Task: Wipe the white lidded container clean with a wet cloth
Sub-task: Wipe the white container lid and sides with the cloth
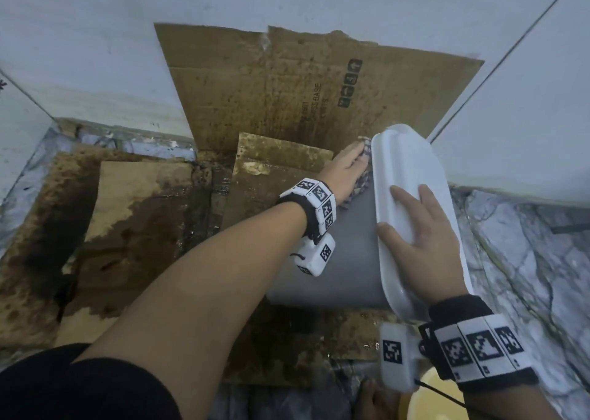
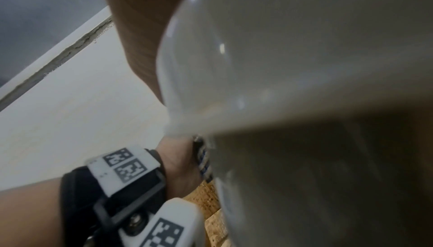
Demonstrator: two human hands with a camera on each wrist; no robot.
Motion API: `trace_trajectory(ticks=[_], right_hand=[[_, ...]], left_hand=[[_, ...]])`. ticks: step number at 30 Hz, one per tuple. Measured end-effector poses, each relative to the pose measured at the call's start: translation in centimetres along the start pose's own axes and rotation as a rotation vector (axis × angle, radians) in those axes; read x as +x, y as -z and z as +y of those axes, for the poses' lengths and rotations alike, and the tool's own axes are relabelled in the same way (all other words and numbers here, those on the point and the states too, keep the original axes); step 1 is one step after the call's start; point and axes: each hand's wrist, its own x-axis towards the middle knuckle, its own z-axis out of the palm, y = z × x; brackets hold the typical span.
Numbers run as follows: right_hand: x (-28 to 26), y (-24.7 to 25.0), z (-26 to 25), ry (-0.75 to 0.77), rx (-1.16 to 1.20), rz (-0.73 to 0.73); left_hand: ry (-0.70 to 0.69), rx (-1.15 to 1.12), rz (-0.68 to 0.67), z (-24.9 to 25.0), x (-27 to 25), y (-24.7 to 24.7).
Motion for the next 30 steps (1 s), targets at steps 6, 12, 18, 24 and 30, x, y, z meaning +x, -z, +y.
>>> trace_trajectory(ticks=[6,12,18,24,30], right_hand=[[0.1,0.0,0.0,-0.006,0.007,-0.024],[0.1,0.4,0.5,-0.029,0.002,-0.056],[0.1,0.4,0.5,-0.008,0.034,-0.078],[0.4,0.0,1.2,-0.014,0.111,-0.061],[0.5,0.1,1.0,-0.012,0.083,-0.066]], left_hand=[[0.085,-0.042,0.069,-3.0,0.4,1.1],[0.265,-0.074,0.127,-8.7,-1.0,1.9],[0.431,-0.113,0.127,-13.8,-1.2,2.8],[0.562,-0.138,0.148,-16.5,-1.4,4.0],[0.598,-0.093,0.201,-15.9,-3.0,4.4]])
